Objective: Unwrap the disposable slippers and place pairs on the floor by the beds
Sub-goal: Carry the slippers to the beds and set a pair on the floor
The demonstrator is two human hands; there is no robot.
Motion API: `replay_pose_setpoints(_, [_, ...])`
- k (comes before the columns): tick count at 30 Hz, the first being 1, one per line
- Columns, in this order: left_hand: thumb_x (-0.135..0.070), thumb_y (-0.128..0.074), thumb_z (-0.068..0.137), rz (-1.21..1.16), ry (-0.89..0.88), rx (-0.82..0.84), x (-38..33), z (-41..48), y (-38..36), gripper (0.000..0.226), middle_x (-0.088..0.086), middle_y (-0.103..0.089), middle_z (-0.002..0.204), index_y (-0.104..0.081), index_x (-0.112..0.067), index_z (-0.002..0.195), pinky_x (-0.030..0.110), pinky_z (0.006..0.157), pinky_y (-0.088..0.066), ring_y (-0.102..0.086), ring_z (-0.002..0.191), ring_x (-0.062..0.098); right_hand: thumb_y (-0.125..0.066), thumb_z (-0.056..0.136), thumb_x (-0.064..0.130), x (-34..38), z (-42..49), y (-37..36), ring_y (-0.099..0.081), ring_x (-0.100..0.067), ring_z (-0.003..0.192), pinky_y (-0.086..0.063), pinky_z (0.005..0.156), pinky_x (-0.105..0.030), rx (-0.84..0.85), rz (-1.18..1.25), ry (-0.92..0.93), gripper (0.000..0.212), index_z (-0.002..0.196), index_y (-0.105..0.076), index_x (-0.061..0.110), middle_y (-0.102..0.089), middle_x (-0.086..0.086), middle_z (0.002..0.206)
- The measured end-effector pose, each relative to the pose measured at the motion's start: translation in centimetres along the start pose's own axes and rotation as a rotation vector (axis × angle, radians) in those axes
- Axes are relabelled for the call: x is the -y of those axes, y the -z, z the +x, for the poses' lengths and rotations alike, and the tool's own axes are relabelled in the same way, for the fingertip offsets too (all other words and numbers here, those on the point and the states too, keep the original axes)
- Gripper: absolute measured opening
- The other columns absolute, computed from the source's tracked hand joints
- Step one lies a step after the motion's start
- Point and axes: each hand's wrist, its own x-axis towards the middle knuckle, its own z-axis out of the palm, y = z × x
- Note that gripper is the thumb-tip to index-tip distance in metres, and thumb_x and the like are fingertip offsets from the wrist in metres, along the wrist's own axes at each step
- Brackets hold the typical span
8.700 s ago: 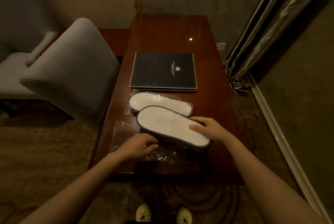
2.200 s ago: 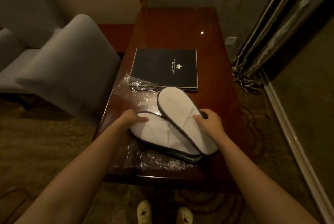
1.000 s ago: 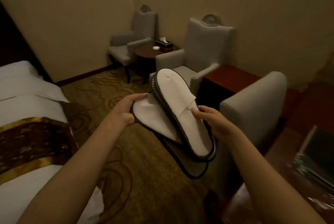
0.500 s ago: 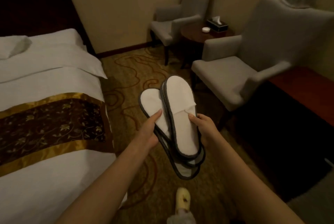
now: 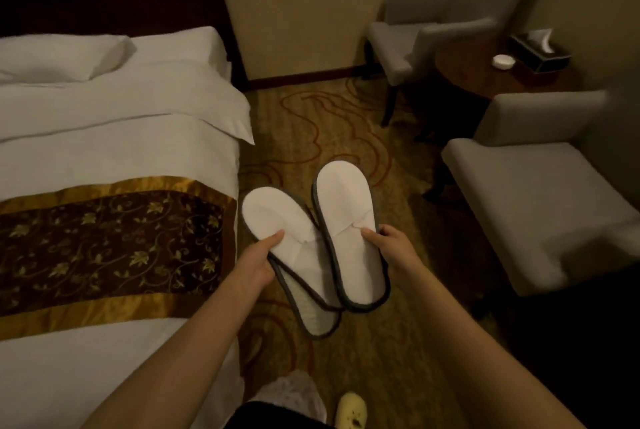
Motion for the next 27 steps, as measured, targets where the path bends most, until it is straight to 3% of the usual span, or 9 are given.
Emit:
replay_pose_setpoints(5, [-0.005, -0.058, 0.088, -0.041, -0.003, 0.003, -3.8, 6.6, -2.6, 0.015, 0.018, -0.058, 0.128, -0.063, -0.009, 0.101, 0.042, 0.09, -0.046, -0.06, 0.097, 0.027, -0.064, 0.086, 0.024, 2.7, 8.3, -1.6, -0.061, -0.022, 0.08, -0.052, 0.065, -0.034, 0.006, -0.063, -0.03, 0.02, 0.098, -0.061, 0.009, -0.064, -0.009, 0.093])
replay_pose_setpoints(7, [-0.003, -0.058, 0.087, -0.076, -0.031, -0.024, -5.8, 10.2, -3.5, 0.023, 0.017, -0.057, 0.129, -0.06, -0.009, 0.11, 0.042, 0.09, -0.046, -0.058, 0.101, 0.028, -0.062, 0.087, 0.027, 4.4, 12.2, -2.5, -0.06, -0.023, 0.087, -0.052, 0.072, -0.037, -0.026, -0.07, -0.036, 0.024, 0.104, -0.06, 0.01, -0.063, -0.008, 0.099])
replay_pose_setpoints(11, [-0.002, -0.059, 0.086, -0.143, -0.02, -0.015, -10.0, 17.7, -4.9, 0.033, 0.019, -0.057, 0.13, -0.058, -0.005, 0.119, 0.042, 0.096, -0.045, -0.06, 0.099, 0.028, -0.06, 0.088, 0.03, 8.8, 20.6, -4.7, -0.056, -0.017, 0.079, -0.049, 0.065, -0.031, -0.019, -0.269, 0.018, 0.024, 0.102, -0.058, 0.01, -0.061, -0.011, 0.101])
replay_pose_setpoints(16, [-0.002, -0.06, 0.085, -0.2, -0.014, -0.062, -15.2, 24.1, -7.2, 0.026, 0.016, -0.063, 0.115, -0.061, -0.005, 0.111, 0.039, 0.071, -0.051, -0.063, 0.086, 0.027, -0.059, 0.089, 0.025, 13.4, 29.1, -9.1, -0.059, -0.025, 0.092, -0.051, 0.068, -0.033, 0.106, -0.415, 0.039, 0.037, 0.118, -0.055, 0.003, -0.061, -0.015, 0.114])
replay_pose_setpoints(19, [-0.003, -0.06, 0.085, -0.24, -0.046, -0.11, -17.8, 27.0, -7.8, 0.029, 0.015, -0.065, 0.108, -0.061, -0.005, 0.114, 0.039, 0.07, -0.052, -0.064, 0.087, 0.027, -0.059, 0.089, 0.023, 15.4, 32.6, -11.4, -0.059, -0.029, 0.098, -0.052, 0.076, -0.038, 0.137, -0.401, -0.01, 0.041, 0.124, -0.053, 0.003, -0.06, -0.016, 0.12])
replay_pose_setpoints(23, [-0.003, -0.065, 0.082, -0.291, -0.075, -0.212, -20.3, 30.8, -6.8, 0.016, 0.008, -0.068, 0.102, -0.066, -0.012, 0.094, 0.037, 0.068, -0.053, -0.064, 0.088, 0.026, -0.06, 0.089, 0.022, 18.2, 37.9, -14.4, -0.059, -0.032, 0.102, -0.053, 0.085, -0.044, 0.234, -0.466, -0.049, 0.041, 0.123, -0.053, 0.003, -0.06, -0.017, 0.121])
replay_pose_setpoints(27, [-0.003, -0.069, 0.079, -0.399, -0.08, -0.346, -21.2, 33.7, -5.2, 0.018, 0.005, -0.069, 0.097, -0.068, -0.015, 0.092, 0.036, 0.064, -0.055, -0.065, 0.087, 0.023, -0.06, 0.089, 0.024, 20.9, 44.8, -17.9, -0.058, -0.035, 0.105, -0.052, 0.087, -0.047, 0.35, -0.597, -0.062, 0.04, 0.123, -0.053, 0.003, -0.06, -0.019, 0.12])
